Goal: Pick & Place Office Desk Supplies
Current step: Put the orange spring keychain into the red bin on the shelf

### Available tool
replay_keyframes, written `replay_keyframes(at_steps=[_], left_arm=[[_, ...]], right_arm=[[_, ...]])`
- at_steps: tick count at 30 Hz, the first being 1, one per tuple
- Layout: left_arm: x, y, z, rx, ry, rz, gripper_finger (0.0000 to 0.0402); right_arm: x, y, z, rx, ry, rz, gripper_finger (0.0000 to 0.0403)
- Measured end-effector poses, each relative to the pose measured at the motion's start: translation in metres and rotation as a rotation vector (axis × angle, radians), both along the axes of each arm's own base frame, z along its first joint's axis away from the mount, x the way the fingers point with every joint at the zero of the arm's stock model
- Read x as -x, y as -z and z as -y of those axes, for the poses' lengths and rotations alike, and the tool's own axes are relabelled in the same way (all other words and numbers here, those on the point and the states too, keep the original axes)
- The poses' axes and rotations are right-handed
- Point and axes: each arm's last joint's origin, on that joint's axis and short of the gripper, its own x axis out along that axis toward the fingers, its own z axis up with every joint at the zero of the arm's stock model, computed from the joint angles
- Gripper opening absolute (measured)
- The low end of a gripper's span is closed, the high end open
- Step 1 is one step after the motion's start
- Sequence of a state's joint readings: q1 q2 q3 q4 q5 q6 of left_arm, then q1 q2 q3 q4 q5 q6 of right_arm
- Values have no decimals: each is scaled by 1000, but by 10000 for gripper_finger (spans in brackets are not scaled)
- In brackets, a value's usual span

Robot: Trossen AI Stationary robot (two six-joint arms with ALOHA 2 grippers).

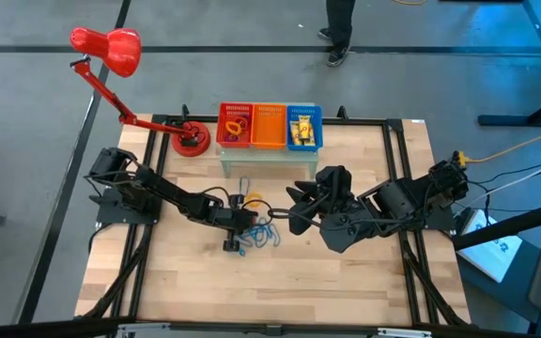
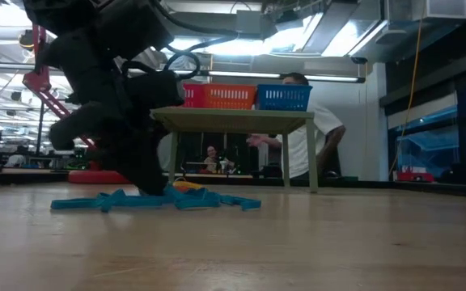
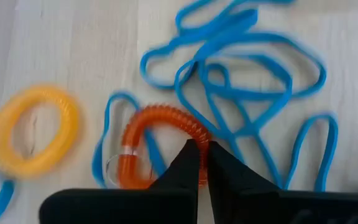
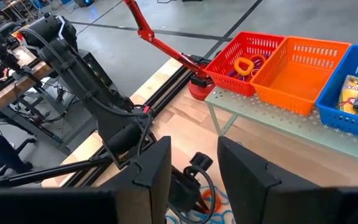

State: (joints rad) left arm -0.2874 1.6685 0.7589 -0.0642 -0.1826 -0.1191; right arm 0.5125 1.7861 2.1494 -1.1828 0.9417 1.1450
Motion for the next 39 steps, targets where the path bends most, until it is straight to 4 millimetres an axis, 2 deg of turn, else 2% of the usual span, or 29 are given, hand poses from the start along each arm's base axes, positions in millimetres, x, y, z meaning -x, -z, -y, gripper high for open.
replay_keyframes(at_steps=[3,14,22,27,31,35,37,39], left_arm=[[4,-11,-3,-3,-2,22,5],[16,-71,-8,51,-36,247,4],[31,-120,-19,63,-192,516,3],[44,-152,-39,87,-337,697,3],[58,-175,-64,-8,-430,814,3],[68,-181,-96,-91,-547,823,3],[70,-181,-113,-75,-615,827,3],[70,-178,-130,-25,-614,810,3]], right_arm=[[0,0,0,0,0,0,131],[0,0,0,6,6,2,131],[0,0,0,8,8,5,131],[0,0,0,-9,20,22,131],[-1,-1,0,-13,24,34,131],[-1,-1,0,-7,31,38,131],[-2,-1,2,-6,35,38,131],[-2,-1,2,-6,39,39,131]])
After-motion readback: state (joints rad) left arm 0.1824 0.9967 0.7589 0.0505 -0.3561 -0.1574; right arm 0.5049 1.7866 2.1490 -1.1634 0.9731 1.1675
